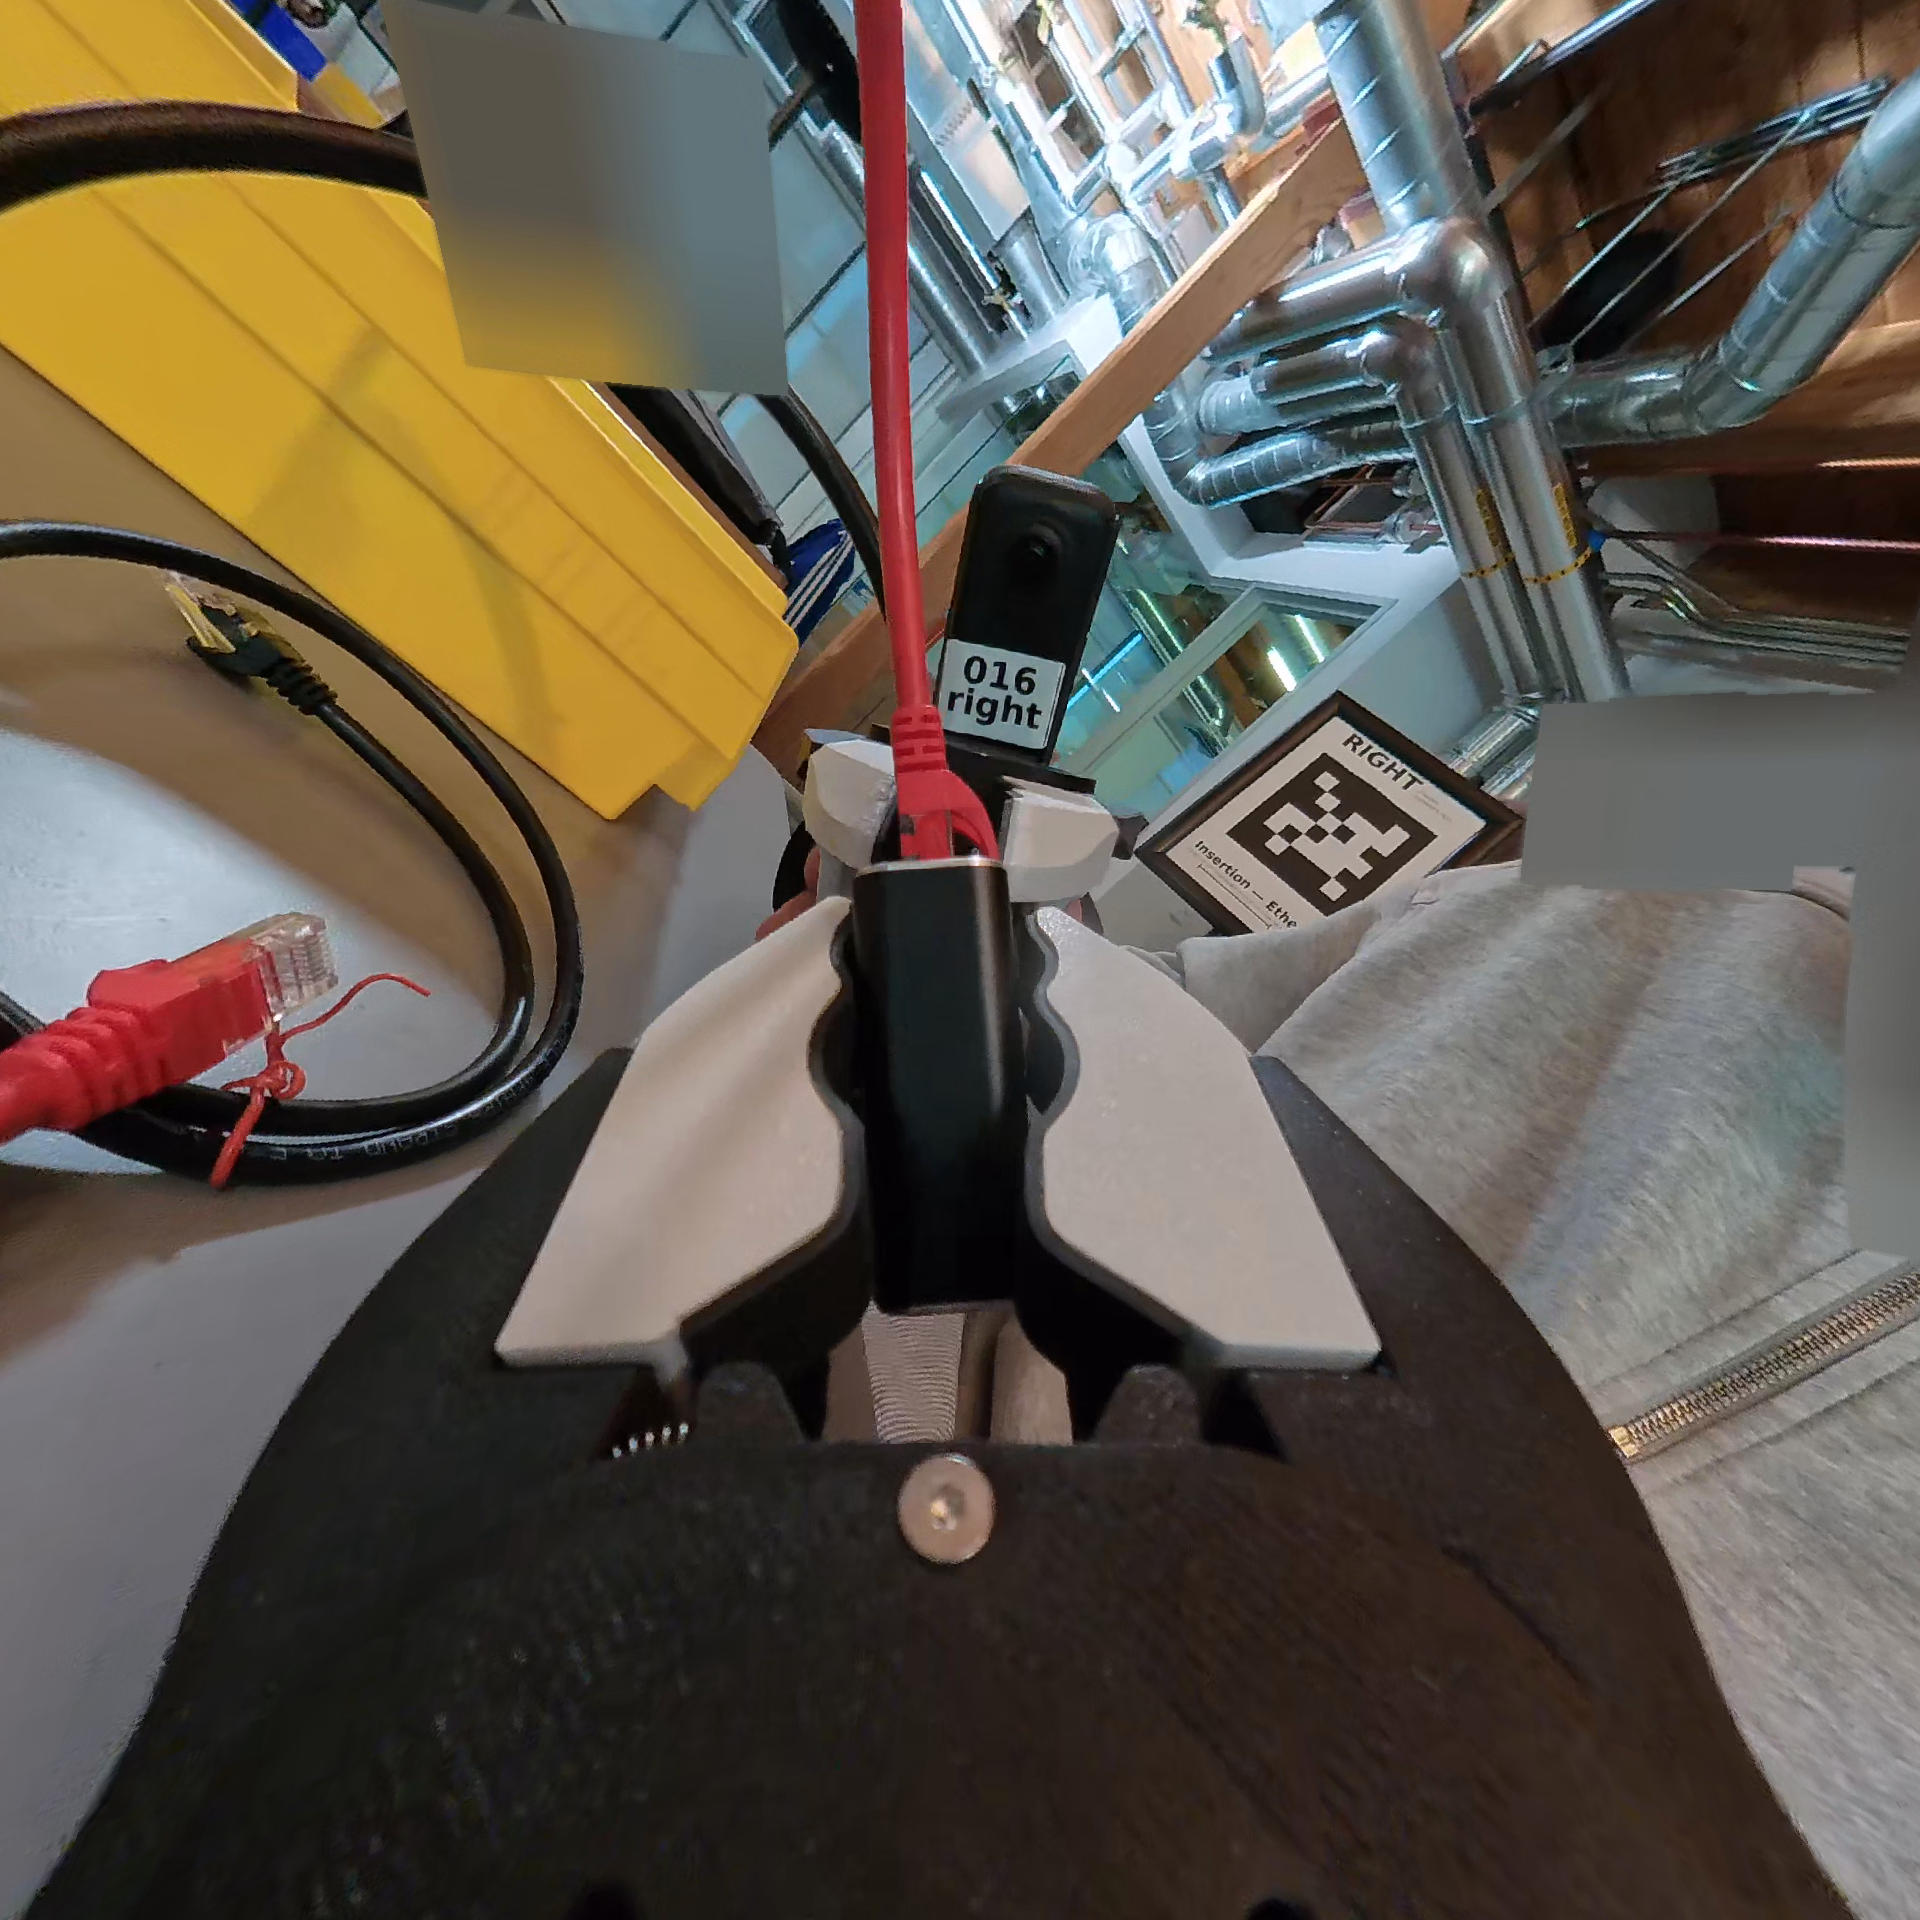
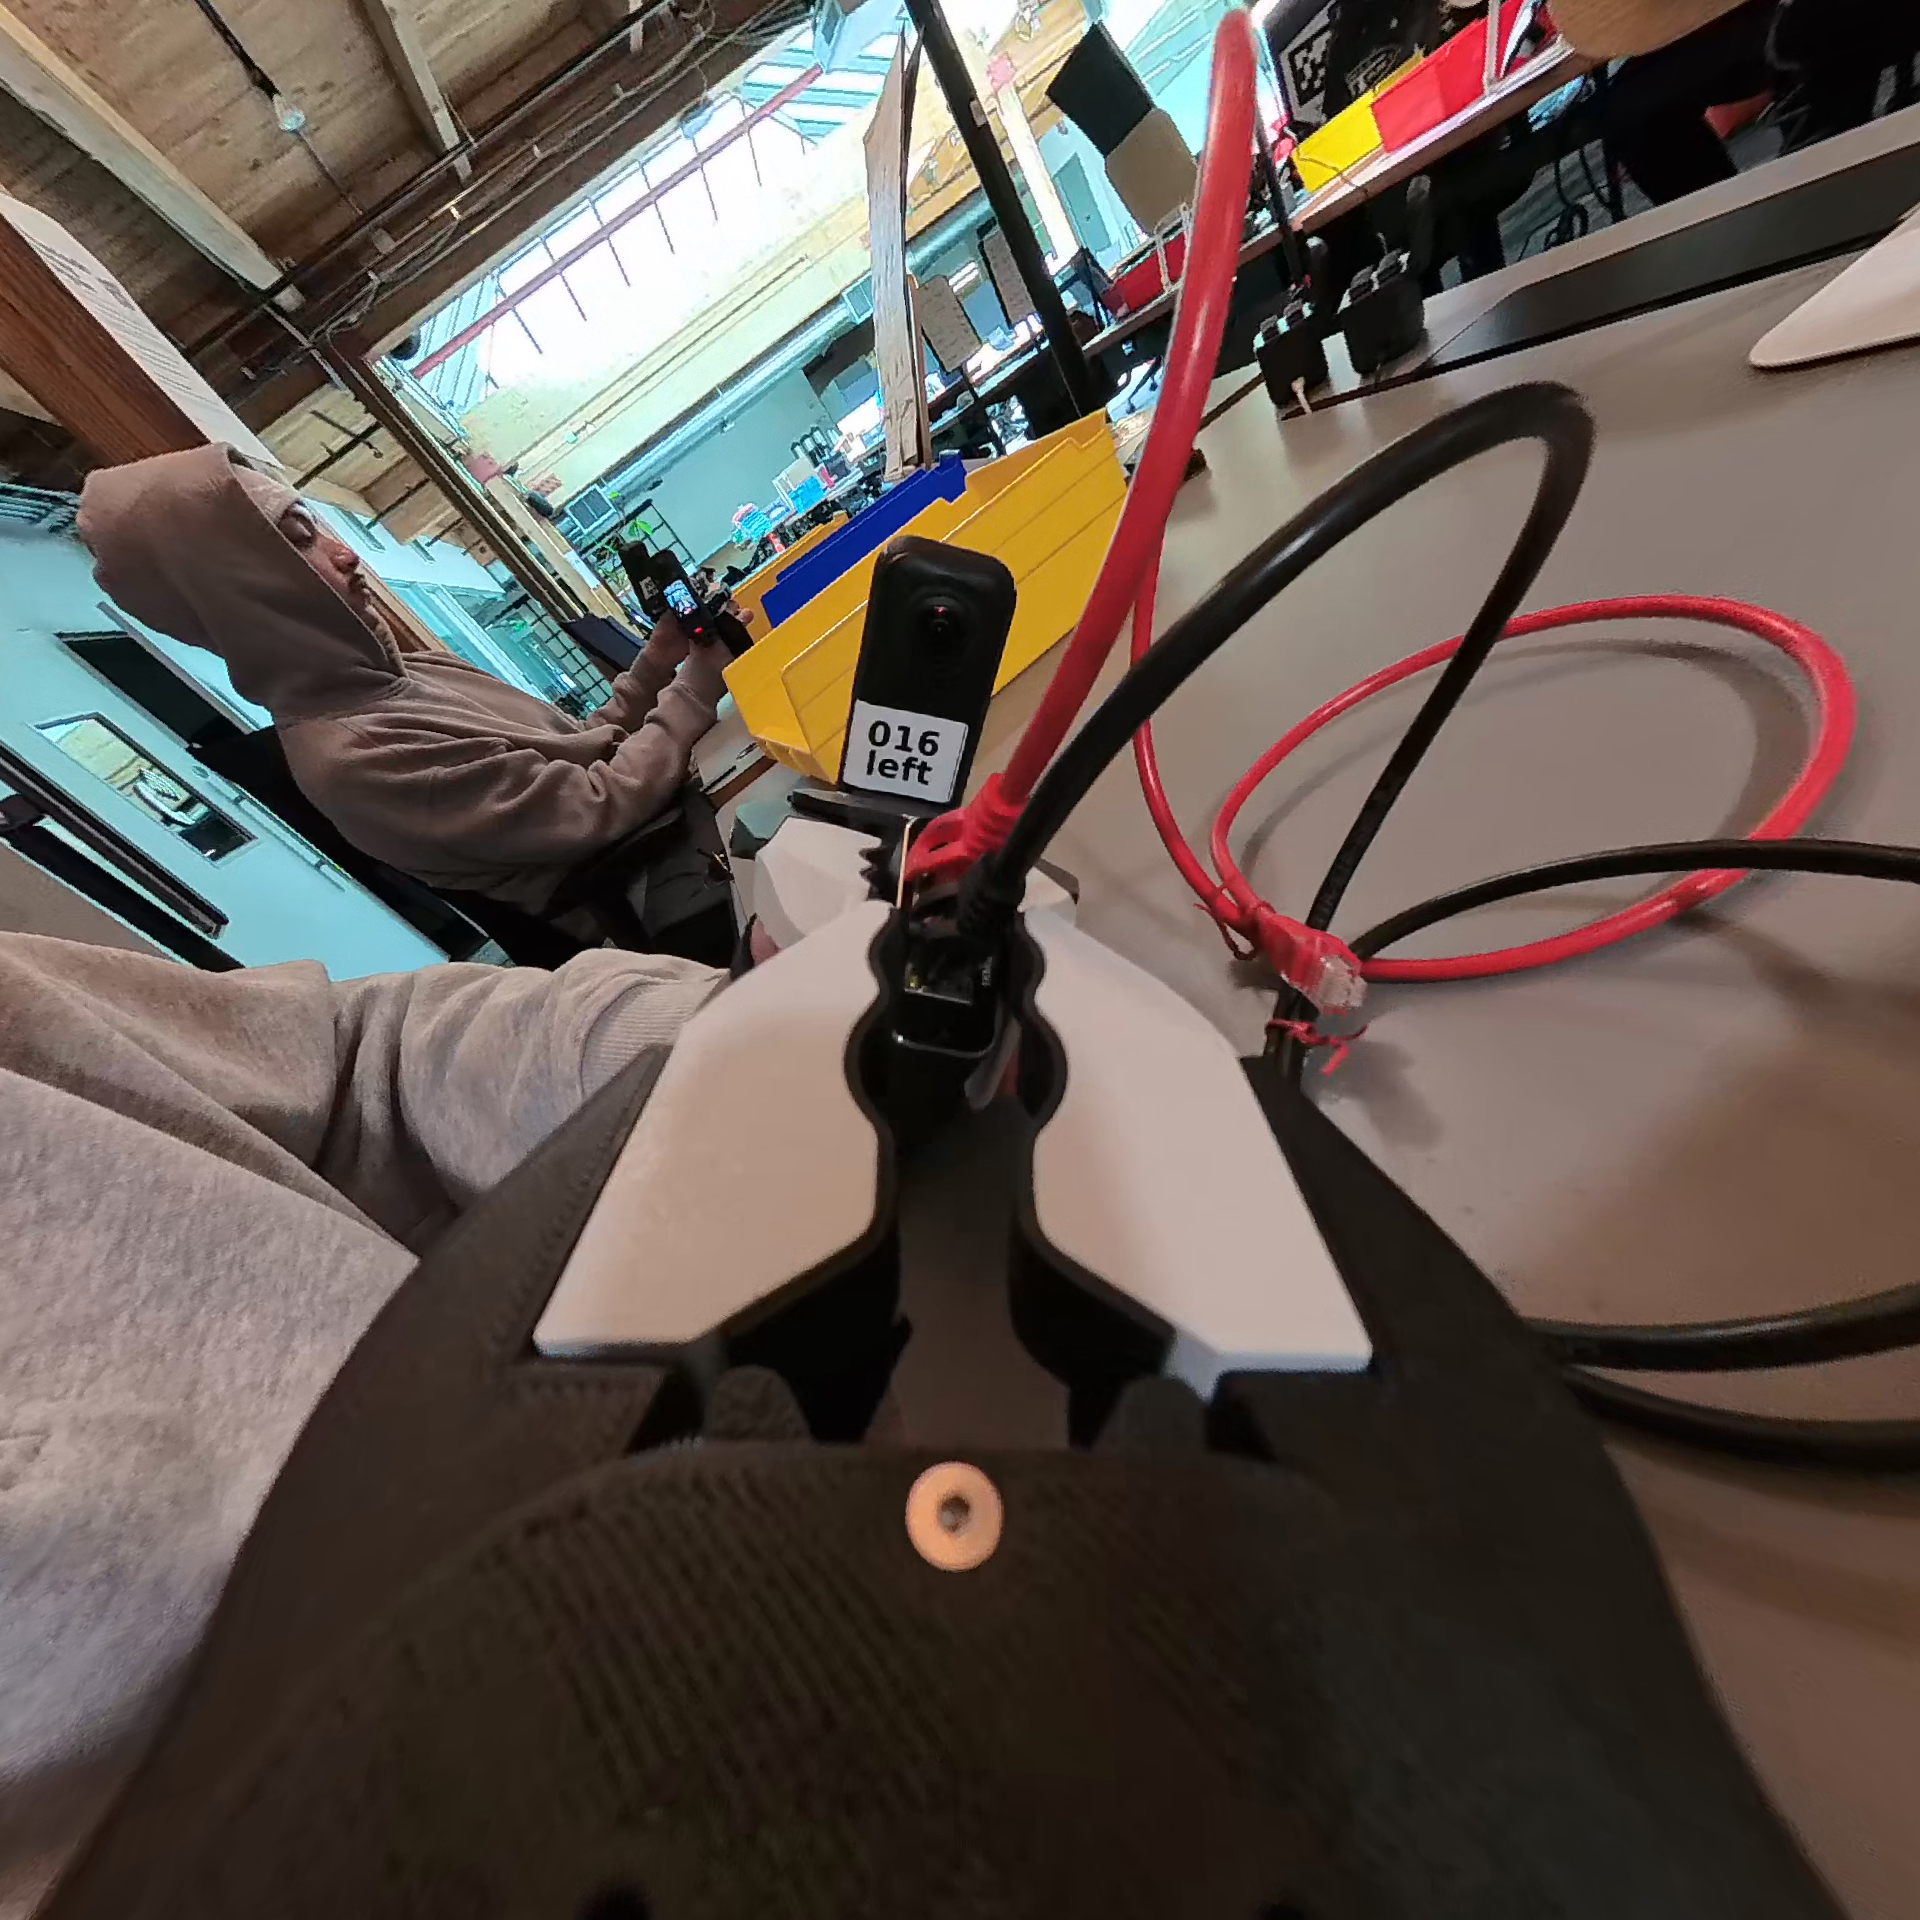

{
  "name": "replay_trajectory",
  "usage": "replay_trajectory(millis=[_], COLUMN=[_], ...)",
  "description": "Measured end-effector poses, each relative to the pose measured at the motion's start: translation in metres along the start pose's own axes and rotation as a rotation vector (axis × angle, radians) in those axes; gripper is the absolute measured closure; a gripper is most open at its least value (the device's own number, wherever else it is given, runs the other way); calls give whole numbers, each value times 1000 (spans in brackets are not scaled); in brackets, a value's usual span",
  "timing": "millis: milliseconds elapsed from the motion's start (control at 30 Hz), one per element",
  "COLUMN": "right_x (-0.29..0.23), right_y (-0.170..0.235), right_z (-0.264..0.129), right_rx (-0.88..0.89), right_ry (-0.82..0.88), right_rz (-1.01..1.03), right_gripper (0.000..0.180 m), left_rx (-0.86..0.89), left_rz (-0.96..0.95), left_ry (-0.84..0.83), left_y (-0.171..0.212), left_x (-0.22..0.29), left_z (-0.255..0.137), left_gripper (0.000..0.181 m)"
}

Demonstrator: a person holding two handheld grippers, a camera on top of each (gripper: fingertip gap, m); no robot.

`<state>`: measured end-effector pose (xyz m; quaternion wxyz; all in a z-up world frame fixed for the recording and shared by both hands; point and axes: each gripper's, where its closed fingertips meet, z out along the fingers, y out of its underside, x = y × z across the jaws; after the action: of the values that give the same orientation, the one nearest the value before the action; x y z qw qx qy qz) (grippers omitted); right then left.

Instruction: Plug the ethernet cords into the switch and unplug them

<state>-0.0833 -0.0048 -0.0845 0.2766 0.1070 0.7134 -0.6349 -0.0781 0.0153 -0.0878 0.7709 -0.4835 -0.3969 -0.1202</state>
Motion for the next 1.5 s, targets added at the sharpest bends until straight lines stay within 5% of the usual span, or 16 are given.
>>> replay_trajectory(millis=[767, 1133, 1367, 1500], right_x=[-4, -9, -7, -3], right_y=[-14, -27, -29, -25], right_z=[1, 1, 3, 5], right_rx=[-9, 49, 97, -8], right_ry=[114, 180, 133, 235], right_rz=[-330, -386, -250, -519], right_gripper=[163, 164, 165, 164], left_rx=[-13, 55, 75, 48], left_rz=[-126, -186, -181, -155], left_ry=[107, 181, 162, 119], left_y=[5, -2, -3, -2], left_x=[12, 19, 16, 12], left_z=[10, 14, 14, 11], left_gripper=[153, 153, 152, 152])
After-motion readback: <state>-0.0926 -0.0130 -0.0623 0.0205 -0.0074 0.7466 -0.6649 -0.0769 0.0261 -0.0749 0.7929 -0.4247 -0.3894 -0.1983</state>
